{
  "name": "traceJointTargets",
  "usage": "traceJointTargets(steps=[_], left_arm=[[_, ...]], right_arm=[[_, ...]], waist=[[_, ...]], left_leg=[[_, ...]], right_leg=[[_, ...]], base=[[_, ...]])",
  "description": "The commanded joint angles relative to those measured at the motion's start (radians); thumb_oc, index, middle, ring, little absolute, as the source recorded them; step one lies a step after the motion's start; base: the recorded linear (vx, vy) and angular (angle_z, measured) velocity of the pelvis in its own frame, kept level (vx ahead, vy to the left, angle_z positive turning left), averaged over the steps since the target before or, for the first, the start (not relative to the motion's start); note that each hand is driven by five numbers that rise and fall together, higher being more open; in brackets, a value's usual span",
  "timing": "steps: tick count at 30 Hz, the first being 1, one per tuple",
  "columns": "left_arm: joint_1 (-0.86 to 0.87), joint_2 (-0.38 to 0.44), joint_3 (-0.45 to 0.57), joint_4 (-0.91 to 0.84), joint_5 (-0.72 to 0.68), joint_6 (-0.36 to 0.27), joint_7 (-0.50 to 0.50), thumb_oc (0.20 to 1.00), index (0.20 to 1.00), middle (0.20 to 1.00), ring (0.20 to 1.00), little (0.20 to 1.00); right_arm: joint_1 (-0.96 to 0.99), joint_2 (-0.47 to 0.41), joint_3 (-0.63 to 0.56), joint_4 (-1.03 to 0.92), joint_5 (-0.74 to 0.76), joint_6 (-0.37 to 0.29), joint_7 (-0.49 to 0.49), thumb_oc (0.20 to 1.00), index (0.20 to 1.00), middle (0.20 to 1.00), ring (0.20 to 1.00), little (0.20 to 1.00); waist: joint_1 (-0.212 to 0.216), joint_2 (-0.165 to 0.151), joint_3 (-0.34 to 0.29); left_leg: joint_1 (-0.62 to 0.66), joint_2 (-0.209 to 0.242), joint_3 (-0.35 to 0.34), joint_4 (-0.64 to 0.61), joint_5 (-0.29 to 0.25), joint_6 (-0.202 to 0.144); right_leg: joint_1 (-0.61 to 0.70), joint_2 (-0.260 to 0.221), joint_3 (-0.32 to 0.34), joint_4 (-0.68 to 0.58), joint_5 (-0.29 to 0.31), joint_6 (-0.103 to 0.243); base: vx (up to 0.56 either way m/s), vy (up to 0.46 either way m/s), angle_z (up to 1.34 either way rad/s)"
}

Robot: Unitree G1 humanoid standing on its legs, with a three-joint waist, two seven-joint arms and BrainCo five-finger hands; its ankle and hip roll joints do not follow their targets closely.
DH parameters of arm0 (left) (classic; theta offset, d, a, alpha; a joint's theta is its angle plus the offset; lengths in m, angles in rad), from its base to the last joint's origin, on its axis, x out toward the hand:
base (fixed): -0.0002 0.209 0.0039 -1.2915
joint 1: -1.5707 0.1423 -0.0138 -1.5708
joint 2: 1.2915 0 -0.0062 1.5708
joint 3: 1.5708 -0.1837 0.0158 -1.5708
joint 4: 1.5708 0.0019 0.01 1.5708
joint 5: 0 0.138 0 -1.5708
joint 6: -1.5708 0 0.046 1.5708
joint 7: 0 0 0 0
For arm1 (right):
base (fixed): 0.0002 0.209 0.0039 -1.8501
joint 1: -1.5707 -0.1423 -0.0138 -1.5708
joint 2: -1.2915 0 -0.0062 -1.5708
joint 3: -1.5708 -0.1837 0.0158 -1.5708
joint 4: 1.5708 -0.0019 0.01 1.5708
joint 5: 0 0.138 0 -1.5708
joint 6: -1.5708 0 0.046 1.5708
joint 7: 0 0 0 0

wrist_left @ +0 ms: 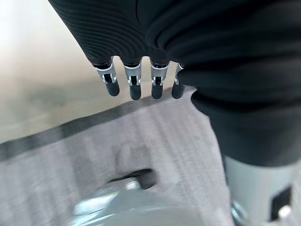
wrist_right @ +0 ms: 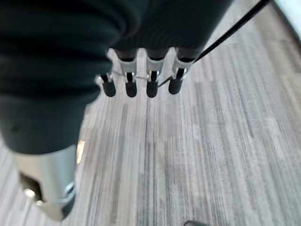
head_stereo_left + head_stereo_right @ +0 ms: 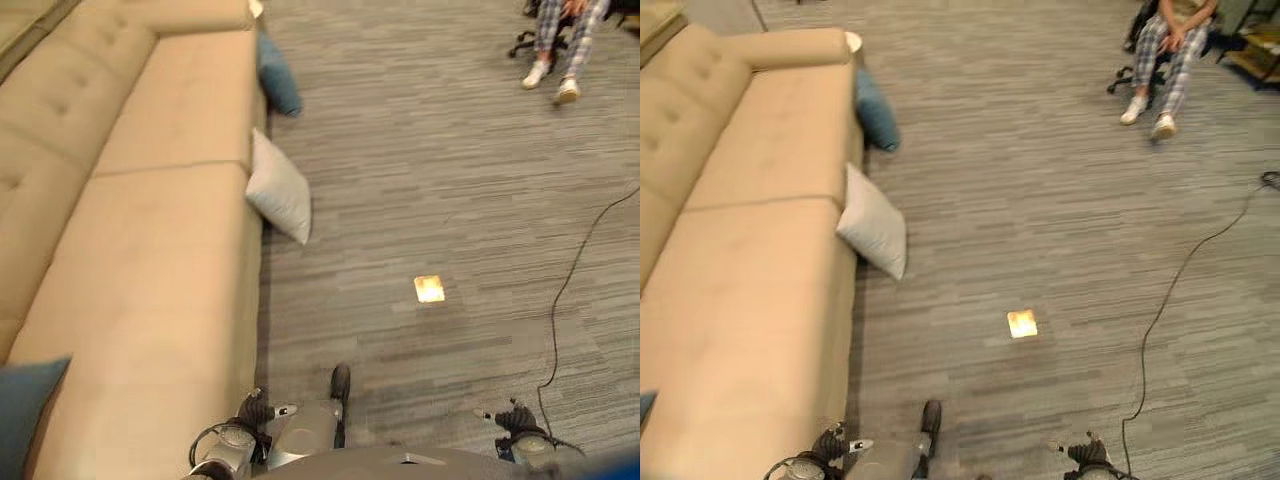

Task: Pick up all the scattered cushions and arrange them neatly on the sofa.

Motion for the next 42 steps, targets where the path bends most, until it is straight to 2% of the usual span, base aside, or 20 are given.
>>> traceJointTargets(steps=[1, 2, 3, 6, 7, 9, 11, 12, 13, 14, 17, 22, 24, 27, 29, 32, 35, 37, 39, 42], left_arm=[[-0.017, 0.006, -0.008, -0.009, -0.023, -0.020, 0.012, 1.000, 1.000, 1.000, 1.000, 1.000], [-0.022, 0.013, -0.012, -0.018, -0.030, -0.022, 0.020, 1.000, 1.000, 1.000, 1.000, 1.000], [-0.024, 0.014, -0.005, -0.020, -0.038, -0.024, 0.022, 1.000, 1.000, 1.000, 1.000, 1.000], [-0.031, 0.016, -0.002, -0.015, -0.039, -0.024, 0.015, 1.000, 1.000, 1.000, 1.000, 1.000], [-0.027, 0.009, 0.000, -0.006, -0.043, -0.032, 0.017, 1.000, 1.000, 1.000, 1.000, 1.000], [-0.030, 0.008, 0.002, 0.010, -0.037, -0.038, 0.020, 1.000, 1.000, 1.000, 1.000, 1.000], [-0.017, -0.015, 0.002, 0.032, -0.040, -0.038, 0.029, 1.000, 1.000, 1.000, 1.000, 1.000], [-0.021, -0.020, -0.008, 0.022, -0.048, -0.038, 0.020, 1.000, 1.000, 1.000, 1.000, 1.000], [-0.027, -0.019, -0.017, 0.010, -0.061, -0.041, 0.014, 1.000, 1.000, 1.000, 1.000, 1.000], [-0.031, -0.020, -0.026, -0.006, -0.080, -0.044, 0.018, 1.000, 1.000, 1.000, 1.000, 1.000], [-0.024, -0.041, -0.043, 0.016, -0.056, -0.030, 0.028, 1.000, 1.000, 1.000, 1.000, 1.000], [-0.004, -0.047, -0.039, 0.014, -0.047, -0.027, 0.032, 1.000, 1.000, 1.000, 1.000, 1.000], [0.022, -0.047, -0.022, 0.019, -0.058, -0.024, 0.034, 1.000, 1.000, 1.000, 1.000, 1.000], [0.028, -0.045, -0.015, 0.025, -0.061, -0.022, 0.034, 1.000, 1.000, 1.000, 1.000, 1.000], [0.033, -0.039, -0.007, 0.031, -0.062, -0.021, 0.033, 1.000, 1.000, 1.000, 1.000, 1.000], [0.021, -0.030, -0.003, 0.014, -0.075, -0.022, 0.036, 1.000, 1.000, 1.000, 1.000, 1.000], [0.014, -0.019, -0.008, 0.007, -0.082, -0.025, 0.044, 1.000, 1.000, 1.000, 1.000, 1.000], [0.014, -0.017, -0.009, 0.004, -0.086, -0.032, 0.046, 1.000, 1.000, 1.000, 1.000, 1.000], [0.010, -0.020, -0.018, 0.009, -0.082, -0.034, 0.044, 1.000, 1.000, 1.000, 1.000, 1.000], [-0.006, -0.023, -0.037, 0.026, -0.055, -0.033, 0.029, 1.000, 1.000, 1.000, 1.000, 1.000]], right_arm=[[-0.030, -0.035, 0.015, -0.059, -0.015, 0.004, 0.007, 1.000, 1.000, 1.000, 1.000, 1.000], [-0.042, -0.035, 0.023, -0.063, -0.022, 0.005, 0.010, 1.000, 1.000, 1.000, 1.000, 1.000], [-0.036, -0.034, 0.025, -0.062, -0.027, 0.002, 0.015, 1.000, 1.000, 1.000, 1.000, 1.000], [-0.050, -0.046, 0.037, -0.053, -0.042, 0.005, 0.011, 1.000, 1.000, 1.000, 1.000, 1.000], [-0.044, -0.035, 0.057, -0.068, -0.059, 0.002, 0.010, 1.000, 1.000, 1.000, 1.000, 1.000], [-0.032, -0.025, 0.064, -0.081, -0.068, 0.003, 0.010, 1.000, 1.000, 1.000, 1.000, 1.000], [-0.012, -0.009, 0.074, -0.092, -0.069, -0.015, 0.002, 1.000, 1.000, 1.000, 1.000, 1.000], [-0.006, -0.003, 0.074, -0.103, -0.055, -0.026, 0.000, 1.000, 1.000, 1.000, 1.000, 1.000], [-0.002, -0.004, 0.066, -0.114, -0.047, -0.028, -0.005, 1.000, 1.000, 1.000, 1.000, 1.000], [0.004, -0.010, 0.067, -0.124, -0.056, -0.024, -0.014, 1.000, 1.000, 1.000, 1.000, 1.000], [0.008, -0.012, 0.078, -0.135, -0.059, -0.026, -0.033, 1.000, 1.000, 1.000, 1.000, 1.000], [0.033, 0.007, 0.086, -0.147, -0.073, -0.017, -0.047, 1.000, 1.000, 1.000, 1.000, 1.000], [0.046, 0.013, 0.096, -0.145, -0.105, -0.011, -0.044, 1.000, 1.000, 1.000, 1.000, 1.000], [0.044, 0.017, 0.097, -0.137, -0.115, -0.008, -0.043, 1.000, 1.000, 1.000, 1.000, 1.000], [0.041, 0.021, 0.101, -0.134, -0.134, -0.003, -0.037, 1.000, 1.000, 1.000, 1.000, 1.000], [0.017, 0.015, 0.101, -0.136, -0.146, 0.003, -0.027, 1.000, 1.000, 1.000, 1.000, 1.000], [0.001, 0.013, 0.106, -0.138, -0.150, 0.004, -0.024, 1.000, 1.000, 1.000, 1.000, 1.000], [-0.003, 0.010, 0.113, -0.132, -0.155, 0.004, -0.023, 1.000, 1.000, 1.000, 1.000, 1.000], [-0.007, 0.011, 0.112, -0.129, -0.142, 0.001, -0.024, 1.000, 1.000, 1.000, 1.000, 1.000], [0.002, -0.004, 0.098, -0.121, -0.113, -0.001, -0.017, 1.000, 1.000, 1.000, 1.000, 1.000]], waist=[[0.001, 0.013, 0.000], [-0.008, 0.029, 0.007], [-0.013, 0.038, 0.015], [-0.030, 0.046, 0.028], [-0.048, 0.040, 0.036], [-0.070, 0.035, 0.036], [-0.080, 0.035, 0.004], [-0.082, 0.035, 0.005], [-0.075, 0.029, 0.031], [-0.057, 0.016, 0.059], [-0.045, 0.019, 0.054], [-0.024, 0.053, 0.042], [-0.010, 0.051, 0.013], [0.000, 0.041, -0.001], [0.017, 0.031, -0.021], [0.000, 0.044, -0.002], [-0.022, 0.071, 0.016], [-0.034, 0.076, 0.025], [-0.048, 0.070, 0.027], [-0.079, 0.054, 0.037]], left_leg=[[-0.046, -0.004, -0.007, 0.161, -0.142, -0.016], [-0.013, 0.005, -0.007, 0.151, -0.158, -0.008], [0.008, 0.010, -0.006, 0.143, -0.169, -0.009], [0.066, 0.012, -0.009, 0.127, -0.205, -0.013], [0.113, 0.009, -0.022, 0.117, -0.233, -0.026], [0.158, 0.016, -0.052, 0.107, -0.261, -0.042], [0.185, 0.049, -0.066, 0.132, -0.292, -0.068], [0.130, 0.080, -0.054, 0.265, -0.260, -0.105], [0.033, 0.093, -0.055, 0.445, -0.186, -0.122], [-0.042, 0.115, -0.012, 0.585, -0.145, -0.113], [-0.110, 0.084, 0.068, 0.427, -0.196, -0.095], [-0.148, 0.058, 0.157, 0.217, -0.058, -0.108], [-0.103, 0.036, 0.132, 0.167, -0.072, -0.080], [-0.090, 0.027, 0.118, 0.171, -0.085, -0.068], [-0.056, 0.011, 0.107, 0.158, -0.118, -0.040], [-0.008, 0.001, 0.082, 0.144, -0.145, -0.004], [0.036, 0.006, 0.039, 0.122, -0.154, 0.011], [0.063, -0.004, 0.001, 0.110, -0.162, 0.011], [0.082, -0.017, -0.044, 0.104, -0.168, 0.007], [0.106, -0.049, -0.137, 0.103, -0.179, -0.006]], right_leg=[[-0.151, 0.008, -0.069, 0.215, 0.140, 0.112], [-0.231, -0.026, -0.114, 0.283, 0.169, 0.121], [-0.264, -0.045, -0.147, 0.272, 0.164, 0.112], [-0.286, -0.073, -0.213, 0.137, 0.159, 0.079], [-0.337, -0.089, -0.217, -0.027, 0.229, 0.084], [-0.351, -0.081, -0.182, -0.106, 0.278, 0.099], [-0.311, -0.069, -0.189, -0.127, 0.292, 0.072], [-0.262, -0.049, -0.201, -0.135, 0.255, 0.043], [-0.218, -0.040, -0.204, -0.141, 0.238, 0.013], [-0.164, -0.033, -0.217, -0.155, 0.212, -0.012], [-0.106, -0.023, -0.225, -0.179, 0.168, 0.005], [-0.024, 0.038, -0.213, -0.183, 0.109, 0.006], [-0.004, 0.045, -0.199, -0.154, 0.076, 0.004], [0.004, 0.037, -0.190, -0.121, 0.060, 0.008], [-0.015, 0.012, -0.190, -0.013, 0.057, 0.034], [-0.145, -0.039, -0.186, 0.243, 0.159, 0.110], [-0.250, -0.045, -0.158, 0.362, 0.184, 0.108], [-0.280, -0.049, -0.153, 0.316, 0.148, 0.085], [-0.305, -0.004, -0.086, 0.205, 0.140, 0.063], [-0.343, 0.061, 0.075, 0.035, 0.187, 0.059]], base=[[0.18, 0.070, -0.52], [0.19, 0.062, -0.17], [0.23, 0.043, 0.13], [0.28, -0.088, -0.14], [0.44, -0.214, -0.16], [0.49, -0.298, -0.02], [0.50, -0.454, 0.85], [0.31, -0.532, 1.08], [0.26, -0.588, 0.63], [0.24, -0.426, 0.35], [0.30, -0.155, -0.13], [0.28, -0.017, -0.33], [0.36, 0.032, -0.40], [0.22, 0.047, -0.36], [0.25, 0.129, 0.33], [0.12, 0.139, 0.32], [0.10, 0.073, 0.24], [0.19, -0.008, 0.55], [0.19, -0.090, 0.65], [0.18, -0.131, 0.89]])
